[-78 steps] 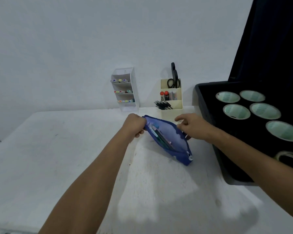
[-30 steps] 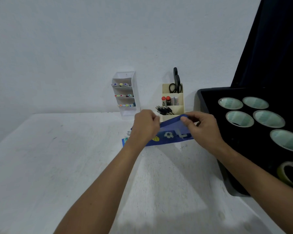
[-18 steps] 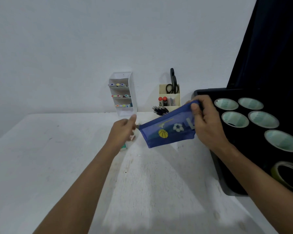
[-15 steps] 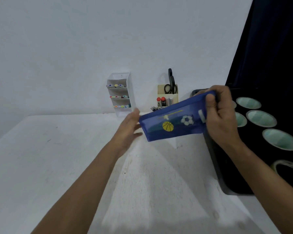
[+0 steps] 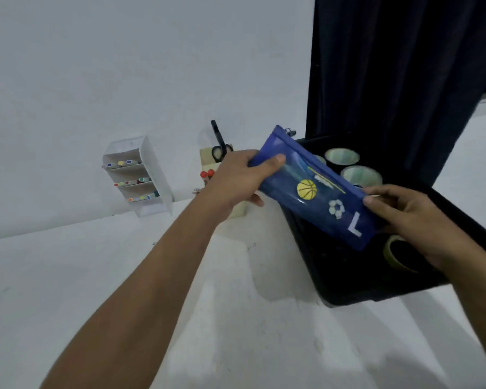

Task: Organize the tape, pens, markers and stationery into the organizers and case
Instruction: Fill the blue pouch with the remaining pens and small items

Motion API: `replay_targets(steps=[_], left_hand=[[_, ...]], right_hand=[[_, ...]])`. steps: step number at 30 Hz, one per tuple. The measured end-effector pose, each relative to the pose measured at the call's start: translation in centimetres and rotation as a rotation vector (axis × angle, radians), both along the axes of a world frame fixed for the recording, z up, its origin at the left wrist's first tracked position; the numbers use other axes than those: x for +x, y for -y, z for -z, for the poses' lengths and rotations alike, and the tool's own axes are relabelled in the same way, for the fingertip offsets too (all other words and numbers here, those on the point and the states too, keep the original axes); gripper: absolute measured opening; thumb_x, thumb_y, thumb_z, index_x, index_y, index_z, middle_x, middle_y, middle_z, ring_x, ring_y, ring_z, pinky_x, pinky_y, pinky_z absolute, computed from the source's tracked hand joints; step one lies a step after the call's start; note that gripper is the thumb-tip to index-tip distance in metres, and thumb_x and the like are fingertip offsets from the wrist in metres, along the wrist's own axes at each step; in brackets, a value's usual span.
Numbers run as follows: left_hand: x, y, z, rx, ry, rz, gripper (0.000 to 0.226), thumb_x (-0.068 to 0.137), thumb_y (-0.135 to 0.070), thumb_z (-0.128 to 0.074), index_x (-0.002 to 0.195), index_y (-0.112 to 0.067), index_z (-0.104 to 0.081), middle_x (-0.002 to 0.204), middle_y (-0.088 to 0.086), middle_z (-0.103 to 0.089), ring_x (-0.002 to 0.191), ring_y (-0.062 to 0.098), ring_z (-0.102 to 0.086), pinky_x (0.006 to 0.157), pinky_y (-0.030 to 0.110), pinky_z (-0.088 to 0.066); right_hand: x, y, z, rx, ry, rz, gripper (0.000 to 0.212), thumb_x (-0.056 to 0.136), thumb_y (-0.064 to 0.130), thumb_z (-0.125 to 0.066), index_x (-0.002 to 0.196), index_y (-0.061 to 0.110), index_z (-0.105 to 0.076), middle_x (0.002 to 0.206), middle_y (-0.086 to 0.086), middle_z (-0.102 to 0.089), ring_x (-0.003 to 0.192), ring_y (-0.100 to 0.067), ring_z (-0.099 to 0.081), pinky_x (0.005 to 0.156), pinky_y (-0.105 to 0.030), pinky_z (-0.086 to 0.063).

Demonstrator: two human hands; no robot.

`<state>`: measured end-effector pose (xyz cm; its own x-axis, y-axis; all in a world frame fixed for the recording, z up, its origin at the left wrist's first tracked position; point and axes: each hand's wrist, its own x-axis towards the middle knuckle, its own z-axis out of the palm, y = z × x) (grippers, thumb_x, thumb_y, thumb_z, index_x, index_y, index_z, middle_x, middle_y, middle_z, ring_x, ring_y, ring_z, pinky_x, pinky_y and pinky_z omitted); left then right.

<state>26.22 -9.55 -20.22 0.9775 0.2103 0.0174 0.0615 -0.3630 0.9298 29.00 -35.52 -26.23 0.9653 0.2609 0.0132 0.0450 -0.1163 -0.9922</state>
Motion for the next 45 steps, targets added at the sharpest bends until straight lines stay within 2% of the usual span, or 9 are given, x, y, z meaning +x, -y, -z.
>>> replay_targets(steps=[4,9,11,15,24,27,31,36,45], left_hand=[[2.9,2.2,2.4,0.315,-0.093,-0.022,0.025,0.090,-0.031,-0.061,0.089,-0.007,-0.066,0.077,0.012,-0.070,0.058,0.025,-0.066,0.046,0.025,-0.049],[4.9,5.4,5.4,0.755,-0.074,0.013,0.031,0.091,-0.031,-0.057,0.112,-0.008,-0.053,0.106,0.012,-0.063,0.096,0.030,-0.061,0.074,0.035,-0.044],[5.2,6.5,6.0,0.881,-0.063,0.035,0.035,0.092,-0.030,-0.056,0.118,-0.010,-0.046,0.105,0.010,-0.063,0.101,0.032,-0.060,0.085,0.039,-0.041],[6.3,7.7,6.8,0.987,-0.125,0.094,0.023,0.089,-0.022,-0.058,0.105,-0.013,-0.043,0.076,-0.003,-0.048,0.097,0.029,-0.060,0.099,0.047,-0.031],[7.9,8.6,8.3,1.318,-0.306,0.273,0.017,0.084,-0.020,-0.066,0.082,-0.019,-0.049,0.069,-0.003,-0.043,0.095,0.025,-0.061,0.100,0.049,-0.022],[7.6,8.7,8.1,1.368,-0.255,0.261,0.013,0.083,-0.019,-0.065,0.089,-0.021,-0.054,0.081,-0.001,-0.053,0.100,0.026,-0.058,0.100,0.047,-0.023],[7.1,9.3,7.7,1.442,-0.090,0.214,0.020,0.081,-0.006,-0.059,0.095,-0.019,-0.058,0.093,0.001,-0.060,0.096,0.025,-0.058,0.101,0.043,-0.026],[7.4,10.0,7.6,1.467,-0.304,0.386,0.016,0.084,-0.006,-0.053,0.073,-0.016,-0.048,0.070,-0.002,-0.045,0.068,0.018,-0.046,0.106,0.046,-0.021],[7.9,10.1,9.3,1.533,-0.425,0.512,0.026,0.090,-0.020,-0.056,0.115,-0.017,-0.059,0.115,0.002,-0.062,0.114,0.025,-0.055,0.114,0.054,-0.013]], right_hand=[[0.1,2.8,0.8,-0.306,-0.015,-0.003,0.018,0.092,0.009,-0.058,0.104,0.016,-0.070,0.093,-0.006,-0.072,0.078,-0.016,-0.063,0.062,-0.016,-0.053],[1.5,4.9,1.8,-0.705,-0.023,-0.089,0.022,0.095,0.009,-0.055,0.098,0.025,-0.069,0.089,-0.005,-0.071,0.063,-0.019,-0.061,0.053,-0.026,-0.053],[2.2,5.2,2.2,-0.890,0.015,-0.164,0.023,0.094,0.012,-0.056,0.101,0.030,-0.069,0.099,0.001,-0.072,0.077,-0.014,-0.065,0.071,-0.025,-0.053],[3.0,4.6,3.0,-1.088,0.027,-0.209,0.027,0.091,0.015,-0.057,0.114,0.023,-0.069,0.110,0.005,-0.070,0.094,-0.008,-0.060,0.083,-0.017,-0.039],[2.6,2.1,3.6,-1.283,-0.041,-0.162,0.030,0.083,0.014,-0.056,0.105,0.026,-0.072,0.111,-0.004,-0.068,0.097,-0.023,-0.065,0.086,-0.036,-0.055],[2.2,1.5,4.1,-1.414,0.122,-0.013,0.027,0.086,0.020,-0.058,0.112,0.021,-0.065,0.118,-0.008,-0.060,0.110,-0.028,-0.057,0.085,-0.035,-0.050],[2.4,1.0,4.3,-1.172,0.180,-0.174,0.045,0.083,0.048,-0.065,0.120,0.024,-0.061,0.105,0.001,-0.053,0.107,-0.022,-0.056,0.084,-0.030,-0.046],[2.2,0.3,4.6,-1.272,0.113,-0.404,0.073,0.079,0.058,-0.064,0.143,0.035,-0.038,0.110,0.001,-0.036,0.118,-0.024,-0.044,0.096,-0.033,-0.039],[2.2,-0.1,4.9,-1.189,0.092,-0.445,0.075,0.079,0.053,-0.068,0.144,0.028,-0.039,0.121,-0.004,-0.045,0.118,-0.021,-0.049,0.094,-0.027,-0.040]])
